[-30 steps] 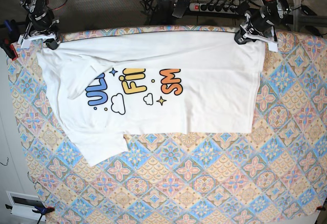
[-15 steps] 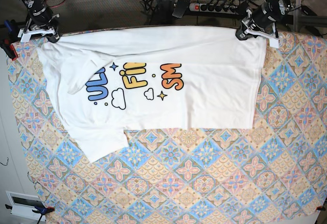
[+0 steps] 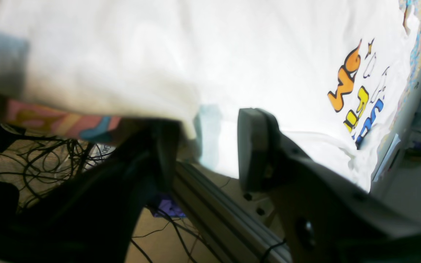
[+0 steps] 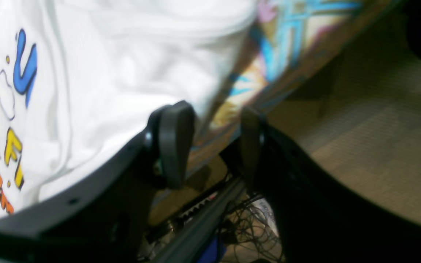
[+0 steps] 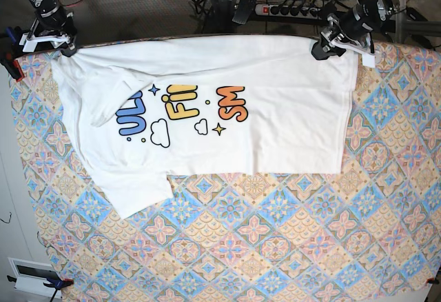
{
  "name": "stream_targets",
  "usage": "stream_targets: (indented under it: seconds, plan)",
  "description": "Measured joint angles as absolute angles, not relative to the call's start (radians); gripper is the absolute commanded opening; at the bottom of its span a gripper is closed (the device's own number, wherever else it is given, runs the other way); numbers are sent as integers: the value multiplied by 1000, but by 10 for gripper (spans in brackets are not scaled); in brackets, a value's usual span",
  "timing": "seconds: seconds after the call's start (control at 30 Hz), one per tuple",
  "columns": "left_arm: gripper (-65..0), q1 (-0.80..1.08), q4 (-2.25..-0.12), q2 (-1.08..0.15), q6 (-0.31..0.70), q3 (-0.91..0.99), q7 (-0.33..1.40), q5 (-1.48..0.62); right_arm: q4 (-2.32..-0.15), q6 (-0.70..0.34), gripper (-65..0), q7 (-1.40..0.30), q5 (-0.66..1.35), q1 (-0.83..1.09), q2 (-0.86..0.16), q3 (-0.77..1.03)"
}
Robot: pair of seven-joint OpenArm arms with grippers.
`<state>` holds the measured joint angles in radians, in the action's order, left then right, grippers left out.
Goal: Fold the T-shirt properly
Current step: 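Release and move both grippers down along the shirt's side edges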
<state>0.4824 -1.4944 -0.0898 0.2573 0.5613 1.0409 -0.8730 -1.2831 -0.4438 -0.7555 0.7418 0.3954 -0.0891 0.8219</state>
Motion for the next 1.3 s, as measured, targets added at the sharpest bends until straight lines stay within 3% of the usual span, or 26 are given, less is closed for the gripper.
stream_targets:
  seconds: [0.23,0.33,0.5,0.63,0.83,1.1,1.3]
  plan:
    - [-357,511,-1536,-120,235,562,1048,-871,-1309,-441,-409,-767,740,402,-88,870]
    - [-357,551,-1591,-150,190,563,1064,-868,-1396,-441,-409,-806,742,419,-86,906]
    - [-363,561,-1701,-181,199,600,1068,-918,-1551,-440,-409,-855,739,419,-92,968]
    - [-363,501,-1714,-186,192,704,1067,-895,-1635,-444,-409,-884,740,416,-89,963]
    - [-364,301,-1697,-263,200,661,1055,-875,-1657,-445,-413,-888,734,314,-99,842]
    - [-364,6,-1380,-297,202,589,1065,-751,-1617,-442,-410,-888,489,131,-98,671]
    - [-364,-196,-1152,-297,207,588,1025,-626,-1520,-452,-409,-877,459,16,-96,570]
